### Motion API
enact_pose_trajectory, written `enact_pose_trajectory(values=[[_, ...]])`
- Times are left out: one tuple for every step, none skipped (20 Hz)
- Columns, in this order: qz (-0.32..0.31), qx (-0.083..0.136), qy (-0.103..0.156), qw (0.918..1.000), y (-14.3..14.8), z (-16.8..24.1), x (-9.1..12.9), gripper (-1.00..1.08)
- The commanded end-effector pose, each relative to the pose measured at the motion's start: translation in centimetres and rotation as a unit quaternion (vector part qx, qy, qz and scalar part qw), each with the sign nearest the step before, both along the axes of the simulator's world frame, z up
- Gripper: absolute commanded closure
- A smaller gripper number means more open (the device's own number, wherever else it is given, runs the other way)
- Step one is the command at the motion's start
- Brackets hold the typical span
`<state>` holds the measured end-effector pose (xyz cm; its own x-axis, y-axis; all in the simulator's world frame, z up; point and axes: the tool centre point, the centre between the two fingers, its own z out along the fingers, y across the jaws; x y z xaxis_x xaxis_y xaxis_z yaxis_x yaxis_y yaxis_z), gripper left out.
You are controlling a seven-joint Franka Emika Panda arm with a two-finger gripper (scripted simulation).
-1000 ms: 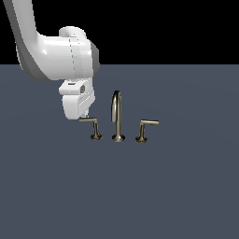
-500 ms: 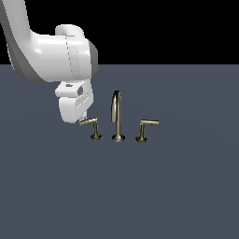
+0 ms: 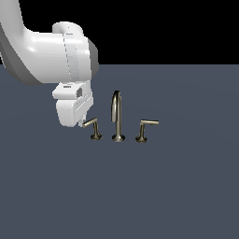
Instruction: Turn on the faucet by rotating a designated handle.
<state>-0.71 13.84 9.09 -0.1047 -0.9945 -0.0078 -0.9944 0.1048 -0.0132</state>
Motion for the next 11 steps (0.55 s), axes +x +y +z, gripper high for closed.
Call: enact_pose_trajectory(values=[[-0.001, -0.002, 0.003, 1.0, -0.9, 0.0, -0.7, 1.08], [-0.001, -0.002, 0.003, 1.0, -1.1, 0.0, -1.0, 1.08], [-0.001, -0.002, 0.004, 1.0, -1.4, 0.0, -1.2, 1.08], [-0.001, -0.002, 0.004, 1.0, -1.6, 0.0, -1.5, 1.08], [-0.001, -0.002, 0.004, 1.0, -1.9, 0.0, -1.8, 1.08], [0.0, -0.002, 0.005, 1.0, -2.1, 0.0, -2.1, 1.08], [0.0, -0.003, 0.005, 1.0, -2.4, 0.0, -2.3, 1.08], [0.0, -0.003, 0.006, 1.0, -2.6, 0.0, -2.6, 1.08], [0.0, -0.003, 0.006, 1.0, -2.9, 0.0, -2.9, 1.08], [0.001, -0.003, 0.007, 1.0, -3.2, 0.0, -3.1, 1.08], [0.001, -0.003, 0.007, 1.0, -3.2, 0.0, -3.1, 1.08]])
